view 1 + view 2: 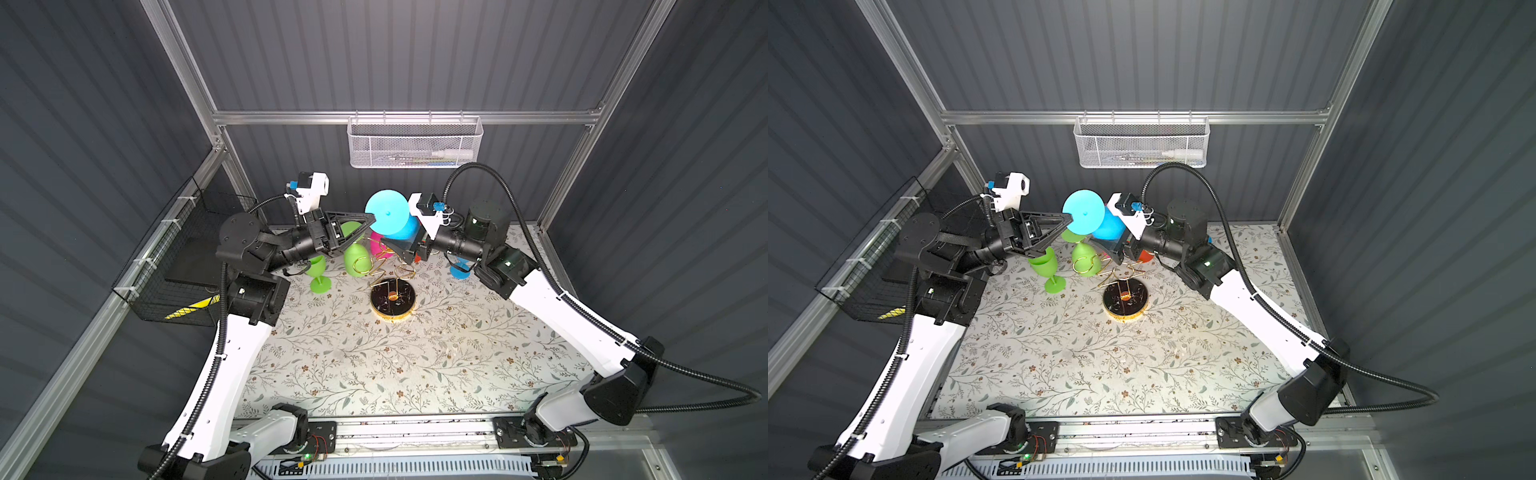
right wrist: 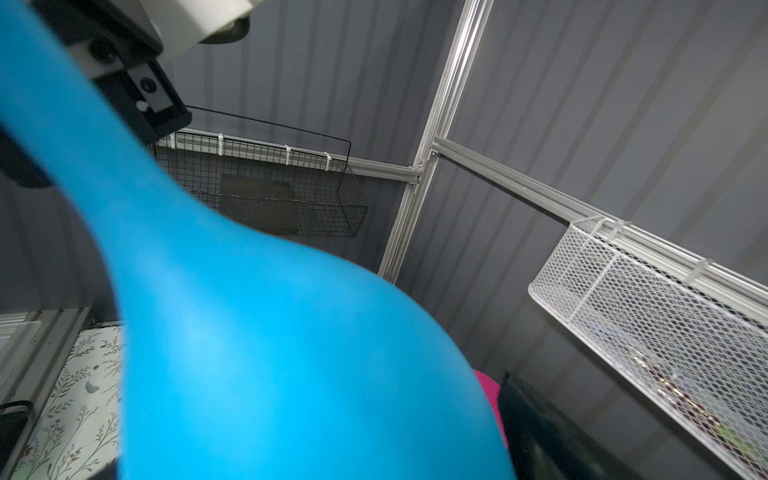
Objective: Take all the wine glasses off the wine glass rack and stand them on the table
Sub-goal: 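Close the right gripper on the cyan glass bowl held by the left gripper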
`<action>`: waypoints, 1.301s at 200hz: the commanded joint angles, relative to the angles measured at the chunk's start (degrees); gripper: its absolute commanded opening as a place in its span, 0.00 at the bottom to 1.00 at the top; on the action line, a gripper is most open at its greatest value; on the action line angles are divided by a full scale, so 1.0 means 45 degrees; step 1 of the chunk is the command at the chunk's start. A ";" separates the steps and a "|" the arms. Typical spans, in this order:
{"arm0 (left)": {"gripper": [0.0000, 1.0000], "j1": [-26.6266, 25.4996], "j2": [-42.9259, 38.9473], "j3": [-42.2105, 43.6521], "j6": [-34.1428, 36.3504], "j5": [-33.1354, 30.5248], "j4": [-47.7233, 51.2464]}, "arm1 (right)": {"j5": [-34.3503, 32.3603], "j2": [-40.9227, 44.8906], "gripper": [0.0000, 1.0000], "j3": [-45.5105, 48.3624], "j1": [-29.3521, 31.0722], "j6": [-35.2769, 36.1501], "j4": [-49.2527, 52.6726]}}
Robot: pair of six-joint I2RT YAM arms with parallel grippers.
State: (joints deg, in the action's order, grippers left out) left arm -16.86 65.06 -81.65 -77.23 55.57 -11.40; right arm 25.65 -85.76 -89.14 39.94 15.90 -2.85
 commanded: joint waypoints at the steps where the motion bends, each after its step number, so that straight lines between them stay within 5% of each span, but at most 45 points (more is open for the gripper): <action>1: 0.00 0.0036 0.0045 0.0019 -0.0105 0.0305 -0.0800 | -0.0110 0.0183 0.95 -0.0234 0.0108 -0.0208 0.0065; 75: 0.00 0.0036 0.0367 0.0019 0.0069 0.0082 -0.1080 | -0.1116 0.1050 0.81 0.0692 0.0134 -0.0512 0.0163; 105: 0.33 0.0042 0.0301 0.0009 0.1408 -0.0149 -0.0143 | -0.1890 0.1703 0.79 0.1187 0.0129 -0.1125 0.0515; 164: 0.62 0.0056 0.0003 -0.0453 0.8042 -0.2727 0.3823 | -0.4141 0.3702 0.74 0.1920 0.0130 -0.2238 0.3923; 186: 0.61 0.0036 -0.0324 0.0608 1.0403 -0.4282 0.2887 | -0.4665 0.4219 0.72 0.1839 0.0138 -0.2783 0.5681; 220: 0.59 -0.0175 -0.0522 0.1643 1.3874 -0.4749 0.0670 | -0.5244 0.4302 0.72 0.1015 0.0129 -0.3335 0.8487; 260: 0.57 -0.2662 -0.0319 0.1996 2.0763 -0.6819 0.1486 | -0.5065 0.3930 0.70 0.0076 0.0128 -0.3670 1.0040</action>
State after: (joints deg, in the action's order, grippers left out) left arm -23.38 63.59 -73.28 -8.45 31.31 -4.54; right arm 3.55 -67.37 -85.60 40.49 1.32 35.70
